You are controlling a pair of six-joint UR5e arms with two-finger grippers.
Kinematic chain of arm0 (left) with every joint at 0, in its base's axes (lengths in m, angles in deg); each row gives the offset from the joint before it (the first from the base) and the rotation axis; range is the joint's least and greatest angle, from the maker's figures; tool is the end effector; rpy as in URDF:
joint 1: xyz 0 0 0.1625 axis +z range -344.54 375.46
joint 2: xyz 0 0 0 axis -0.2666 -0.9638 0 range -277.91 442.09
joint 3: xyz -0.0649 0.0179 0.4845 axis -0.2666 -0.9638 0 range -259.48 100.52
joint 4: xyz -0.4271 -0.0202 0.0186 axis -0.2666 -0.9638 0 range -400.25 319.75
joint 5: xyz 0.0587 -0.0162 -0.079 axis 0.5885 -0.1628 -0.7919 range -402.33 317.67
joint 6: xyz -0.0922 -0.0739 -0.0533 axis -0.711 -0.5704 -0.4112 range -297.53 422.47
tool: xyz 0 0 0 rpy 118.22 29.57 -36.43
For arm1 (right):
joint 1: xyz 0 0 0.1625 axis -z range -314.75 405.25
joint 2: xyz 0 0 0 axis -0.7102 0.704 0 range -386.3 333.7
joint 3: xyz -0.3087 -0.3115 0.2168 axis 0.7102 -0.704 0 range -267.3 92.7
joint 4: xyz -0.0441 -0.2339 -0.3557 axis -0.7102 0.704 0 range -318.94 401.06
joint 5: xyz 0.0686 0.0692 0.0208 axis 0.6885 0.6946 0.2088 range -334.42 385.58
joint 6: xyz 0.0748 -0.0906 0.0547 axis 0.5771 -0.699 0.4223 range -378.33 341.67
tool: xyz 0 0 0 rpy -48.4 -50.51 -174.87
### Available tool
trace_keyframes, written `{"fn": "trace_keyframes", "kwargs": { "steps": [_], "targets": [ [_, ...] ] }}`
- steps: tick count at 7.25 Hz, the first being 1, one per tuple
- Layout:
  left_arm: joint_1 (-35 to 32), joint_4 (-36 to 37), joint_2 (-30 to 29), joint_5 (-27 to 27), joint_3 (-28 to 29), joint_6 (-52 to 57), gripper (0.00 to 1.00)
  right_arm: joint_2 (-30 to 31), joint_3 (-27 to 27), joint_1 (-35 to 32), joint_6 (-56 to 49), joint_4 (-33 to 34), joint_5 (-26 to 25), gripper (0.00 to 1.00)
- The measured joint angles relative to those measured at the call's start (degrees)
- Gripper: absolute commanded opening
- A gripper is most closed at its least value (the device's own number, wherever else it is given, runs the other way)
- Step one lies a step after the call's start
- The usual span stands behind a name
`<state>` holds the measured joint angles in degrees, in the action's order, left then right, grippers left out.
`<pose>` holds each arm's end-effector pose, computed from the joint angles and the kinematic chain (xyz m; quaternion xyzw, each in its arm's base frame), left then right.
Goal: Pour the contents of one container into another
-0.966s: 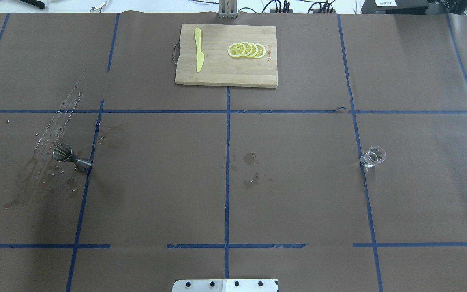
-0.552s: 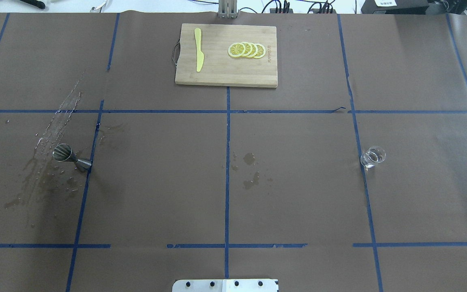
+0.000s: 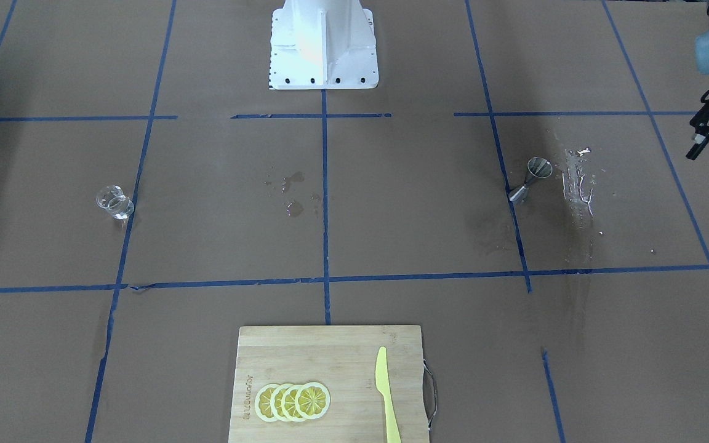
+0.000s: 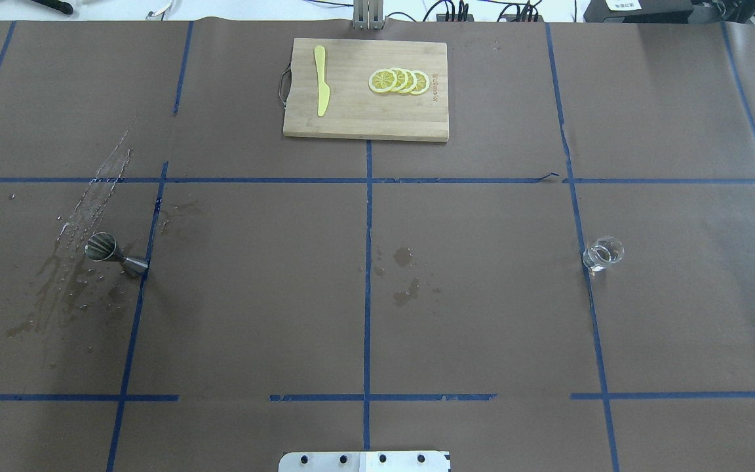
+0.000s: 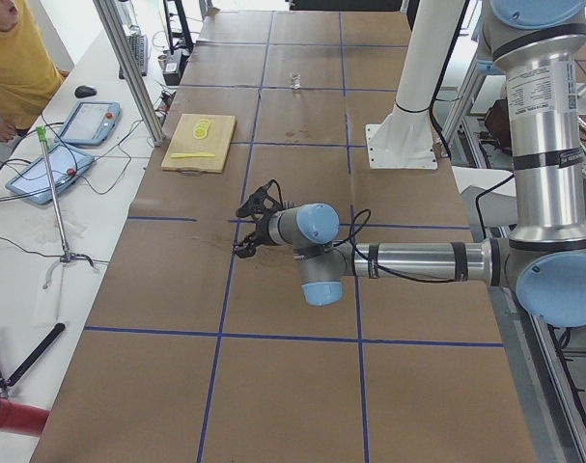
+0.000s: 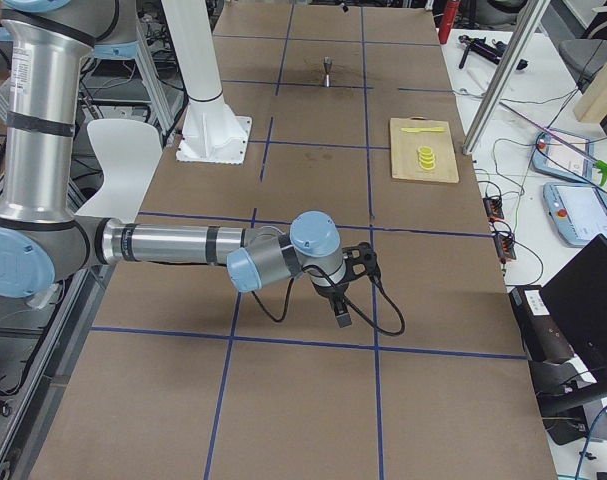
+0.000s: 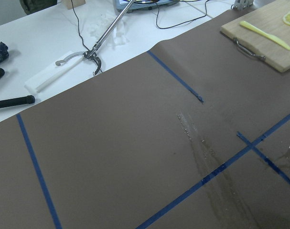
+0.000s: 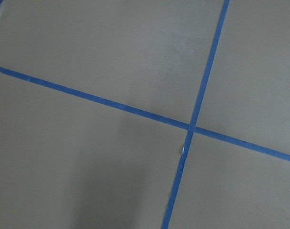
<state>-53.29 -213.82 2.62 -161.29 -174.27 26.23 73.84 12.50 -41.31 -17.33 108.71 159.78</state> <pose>0.0962 -0.4423 0.6104 0.4398 0.4631 0.0575 0.7673 0.0161 -0.4495 0.6953 0.1624 -0.3759 -0.0912 0.9078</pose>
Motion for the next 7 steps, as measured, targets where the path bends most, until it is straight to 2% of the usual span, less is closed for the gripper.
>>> {"fn": "trace_keyframes", "kwargs": {
  "steps": [3,7],
  "targets": [
    [11.5,-4.5,1.1,16.4,-2.0,-9.1,1.00,0.1,0.0,0.0,0.0,-0.2,0.1,1.00],
    [31.4,-4.7,1.1,45.3,-3.5,-14.9,1.00,0.2,-0.2,0.0,0.0,-0.2,0.0,1.00]
  ]
}}
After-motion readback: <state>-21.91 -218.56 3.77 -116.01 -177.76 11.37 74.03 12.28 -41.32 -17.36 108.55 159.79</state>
